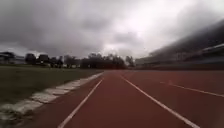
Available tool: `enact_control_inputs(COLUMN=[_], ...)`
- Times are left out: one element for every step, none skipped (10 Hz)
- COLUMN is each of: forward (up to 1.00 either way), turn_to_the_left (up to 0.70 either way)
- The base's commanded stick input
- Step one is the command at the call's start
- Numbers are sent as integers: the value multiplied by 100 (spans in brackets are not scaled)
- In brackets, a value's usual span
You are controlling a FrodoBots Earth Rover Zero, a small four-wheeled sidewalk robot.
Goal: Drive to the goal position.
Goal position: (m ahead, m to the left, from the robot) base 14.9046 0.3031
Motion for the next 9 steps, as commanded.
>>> enact_control_inputs(forward=[70, 70, 70, 70, 70, 70, 70, 70, 70], turn_to_the_left=[-10, -19, -28, -35, -35, -28, -19, -12, -4])
